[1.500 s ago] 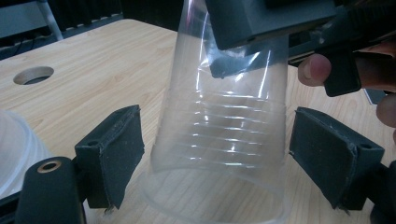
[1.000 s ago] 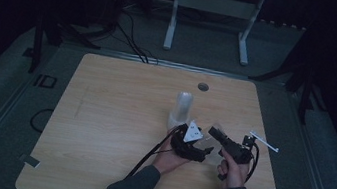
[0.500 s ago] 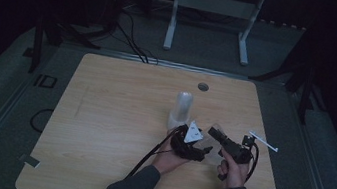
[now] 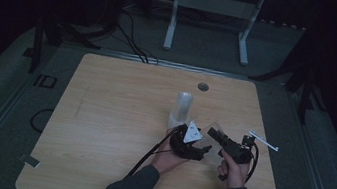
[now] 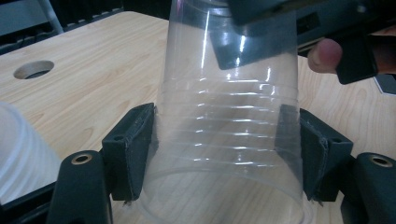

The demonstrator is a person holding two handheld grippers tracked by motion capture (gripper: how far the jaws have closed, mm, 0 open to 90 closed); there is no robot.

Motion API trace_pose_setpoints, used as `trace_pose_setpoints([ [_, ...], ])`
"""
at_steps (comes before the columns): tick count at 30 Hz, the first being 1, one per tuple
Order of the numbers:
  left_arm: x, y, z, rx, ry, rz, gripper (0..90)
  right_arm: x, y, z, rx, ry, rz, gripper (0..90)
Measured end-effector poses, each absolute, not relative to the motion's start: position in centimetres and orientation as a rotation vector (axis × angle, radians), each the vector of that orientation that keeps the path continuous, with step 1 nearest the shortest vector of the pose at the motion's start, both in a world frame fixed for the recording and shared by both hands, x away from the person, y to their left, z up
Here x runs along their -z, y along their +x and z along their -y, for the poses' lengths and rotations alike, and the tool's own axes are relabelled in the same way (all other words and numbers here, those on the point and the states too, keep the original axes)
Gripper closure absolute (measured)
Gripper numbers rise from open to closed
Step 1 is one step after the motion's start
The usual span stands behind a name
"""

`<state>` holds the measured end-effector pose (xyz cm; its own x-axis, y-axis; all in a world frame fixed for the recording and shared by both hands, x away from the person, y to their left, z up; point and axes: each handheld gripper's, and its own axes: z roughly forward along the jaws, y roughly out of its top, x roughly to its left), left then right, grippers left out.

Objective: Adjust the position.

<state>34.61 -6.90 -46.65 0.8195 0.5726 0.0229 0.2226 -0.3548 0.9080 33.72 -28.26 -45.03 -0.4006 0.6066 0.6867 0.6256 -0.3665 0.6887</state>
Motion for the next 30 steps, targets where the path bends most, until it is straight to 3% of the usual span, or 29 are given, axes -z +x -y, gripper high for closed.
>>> trace_pose_setpoints([
  [30,45.3,35.8,3.9,-0.404,1.952,-0.619,29.8,43.1,33.0,30.4,1.924,-1.688,1.957,32.9],
])
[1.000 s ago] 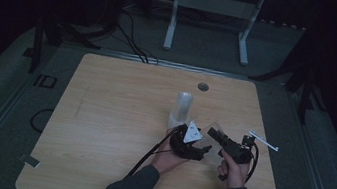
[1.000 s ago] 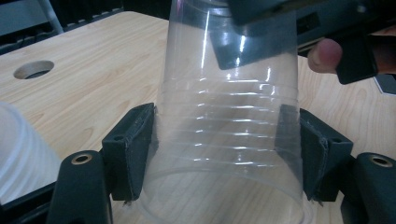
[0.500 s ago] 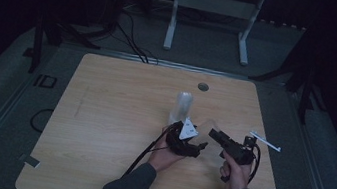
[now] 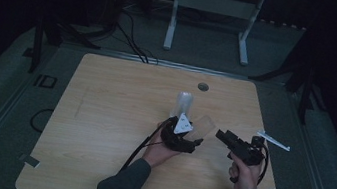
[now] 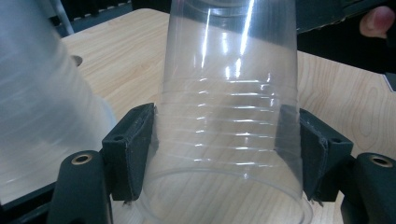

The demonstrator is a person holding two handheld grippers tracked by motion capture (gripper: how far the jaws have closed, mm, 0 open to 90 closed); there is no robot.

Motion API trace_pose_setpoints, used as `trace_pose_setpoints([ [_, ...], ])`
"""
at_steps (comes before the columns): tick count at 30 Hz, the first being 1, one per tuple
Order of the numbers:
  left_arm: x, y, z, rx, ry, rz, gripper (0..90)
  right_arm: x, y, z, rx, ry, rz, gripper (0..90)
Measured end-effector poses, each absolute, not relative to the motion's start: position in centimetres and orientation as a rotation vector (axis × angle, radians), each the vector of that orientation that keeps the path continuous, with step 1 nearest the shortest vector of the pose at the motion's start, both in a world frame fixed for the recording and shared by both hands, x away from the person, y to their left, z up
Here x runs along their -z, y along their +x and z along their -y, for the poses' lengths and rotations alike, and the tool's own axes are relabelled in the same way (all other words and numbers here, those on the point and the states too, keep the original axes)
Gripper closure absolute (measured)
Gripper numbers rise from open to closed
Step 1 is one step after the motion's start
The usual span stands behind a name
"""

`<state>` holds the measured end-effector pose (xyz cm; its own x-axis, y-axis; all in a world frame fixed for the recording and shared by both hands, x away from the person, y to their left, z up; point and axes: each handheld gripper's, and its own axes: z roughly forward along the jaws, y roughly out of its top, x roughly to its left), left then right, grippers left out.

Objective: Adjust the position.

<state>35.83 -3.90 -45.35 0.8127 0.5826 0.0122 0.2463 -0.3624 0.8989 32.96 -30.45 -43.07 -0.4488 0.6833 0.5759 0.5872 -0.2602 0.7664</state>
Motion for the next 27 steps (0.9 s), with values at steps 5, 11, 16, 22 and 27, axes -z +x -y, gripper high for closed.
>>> trace_pose_setpoints([
  [5,44.9,36.2,3.5,-0.39,1.98,-0.603,29.7,42.6,33.0,30.5,-1.761,1.556,-1.9,32.9],
  [11,44.4,36.4,2.9,-0.381,1.987,-0.595,29.7,42.4,32.9,30.9,-1.733,1.536,-1.921,32.9],
  [16,43.9,36.5,2.6,-0.387,2.002,-0.57,29.7,42.0,32.9,31.1,-1.681,1.515,-1.945,32.9],
  [22,43.5,36.5,2.5,-0.372,2.014,-0.549,29.8,41.7,32.9,31.4,-1.664,1.495,-1.957,33.4],
  [27,43.4,36.5,2.4,-0.37,2.028,-0.535,29.8,41.6,32.8,31.6,-1.648,1.488,-1.966,33.4],
])
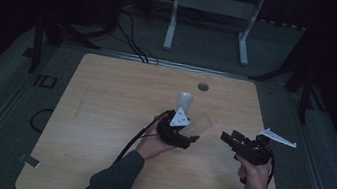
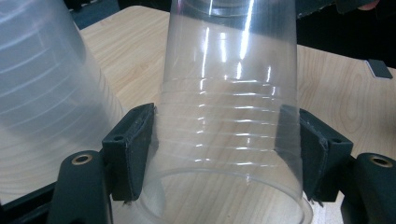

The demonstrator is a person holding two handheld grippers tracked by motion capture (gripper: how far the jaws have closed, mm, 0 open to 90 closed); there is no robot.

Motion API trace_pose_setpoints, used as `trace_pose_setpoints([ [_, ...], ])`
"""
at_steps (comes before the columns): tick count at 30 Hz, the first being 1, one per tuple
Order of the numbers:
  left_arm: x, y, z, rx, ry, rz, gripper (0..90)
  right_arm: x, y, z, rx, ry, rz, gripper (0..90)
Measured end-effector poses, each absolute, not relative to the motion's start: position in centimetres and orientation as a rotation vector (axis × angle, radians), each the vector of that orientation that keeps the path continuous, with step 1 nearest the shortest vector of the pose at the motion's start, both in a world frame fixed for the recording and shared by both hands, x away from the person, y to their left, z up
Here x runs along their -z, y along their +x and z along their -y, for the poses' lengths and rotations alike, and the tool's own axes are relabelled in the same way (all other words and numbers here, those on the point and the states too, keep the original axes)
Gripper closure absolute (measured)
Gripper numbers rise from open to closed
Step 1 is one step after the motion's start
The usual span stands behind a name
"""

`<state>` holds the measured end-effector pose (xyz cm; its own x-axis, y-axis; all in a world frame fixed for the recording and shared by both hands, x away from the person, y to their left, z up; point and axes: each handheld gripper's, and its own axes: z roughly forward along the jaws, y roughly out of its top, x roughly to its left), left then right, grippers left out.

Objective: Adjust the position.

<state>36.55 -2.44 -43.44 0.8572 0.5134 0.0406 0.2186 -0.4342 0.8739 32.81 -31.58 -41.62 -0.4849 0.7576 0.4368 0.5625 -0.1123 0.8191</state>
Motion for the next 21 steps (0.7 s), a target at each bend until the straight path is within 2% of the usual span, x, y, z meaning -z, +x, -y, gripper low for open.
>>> trace_pose_setpoints([
  [21,41.7,36.8,2.1,-0.408,2.066,-0.492,30.1,41.1,32.5,32.1,-1.581,1.454,-1.981,34.9],
])
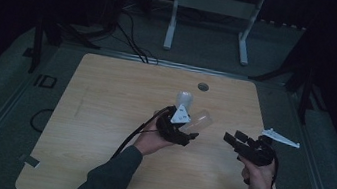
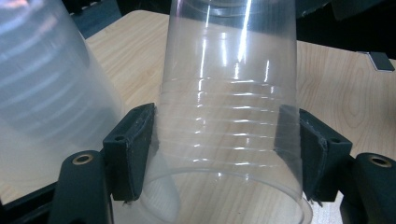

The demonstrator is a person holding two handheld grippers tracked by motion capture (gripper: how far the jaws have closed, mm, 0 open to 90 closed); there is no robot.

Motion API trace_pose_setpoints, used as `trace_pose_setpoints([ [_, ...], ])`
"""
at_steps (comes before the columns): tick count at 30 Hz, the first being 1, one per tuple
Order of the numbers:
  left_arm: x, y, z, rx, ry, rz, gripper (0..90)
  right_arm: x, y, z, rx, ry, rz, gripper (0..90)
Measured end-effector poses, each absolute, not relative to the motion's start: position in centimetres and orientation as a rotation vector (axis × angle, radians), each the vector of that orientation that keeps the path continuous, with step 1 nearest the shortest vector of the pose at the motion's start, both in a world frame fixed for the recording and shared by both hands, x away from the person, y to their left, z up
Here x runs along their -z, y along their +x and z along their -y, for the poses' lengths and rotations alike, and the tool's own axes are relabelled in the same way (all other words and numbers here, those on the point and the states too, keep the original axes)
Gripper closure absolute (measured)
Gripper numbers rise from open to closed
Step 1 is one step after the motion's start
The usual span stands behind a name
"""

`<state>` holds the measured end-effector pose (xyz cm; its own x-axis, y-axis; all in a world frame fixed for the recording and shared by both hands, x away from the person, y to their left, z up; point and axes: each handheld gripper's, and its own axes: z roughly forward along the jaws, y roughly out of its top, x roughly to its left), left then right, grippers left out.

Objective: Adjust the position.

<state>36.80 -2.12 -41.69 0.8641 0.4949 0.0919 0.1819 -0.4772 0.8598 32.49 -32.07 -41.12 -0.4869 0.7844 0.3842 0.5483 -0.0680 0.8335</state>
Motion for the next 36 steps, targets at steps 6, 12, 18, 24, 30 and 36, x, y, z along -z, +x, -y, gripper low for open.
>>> trace_pose_setpoints([
  [6,40.8,37.0,1.7,-0.43,2.054,-0.483,30.3,41.1,32.4,31.8,-1.553,1.444,-1.988,34.9],
  [12,39.9,37.0,1.5,-0.46,2.057,-0.461,30.4,41.0,32.3,31.8,-1.552,1.434,-1.991,37.5],
  [18,39.6,37.1,1.4,-0.462,2.075,-0.433,30.5,40.7,32.3,31.9,-1.535,1.424,-2.001,39.4],
  [24,39.3,37.0,1.6,-0.458,2.105,-0.391,30.6,40.4,32.2,32.0,-1.501,1.4,-2.022,39.9],
  [30,39.5,36.8,2.0,-0.452,2.138,-0.349,30.6,39.9,31.9,31.3,-1.367,1.316,-2.087,40.0],
  [36,39.7,36.7,2.2,-0.457,2.16,-0.33,30.6,39.6,31.8,30.8,-1.278,1.268,-2.127,39.5],
])
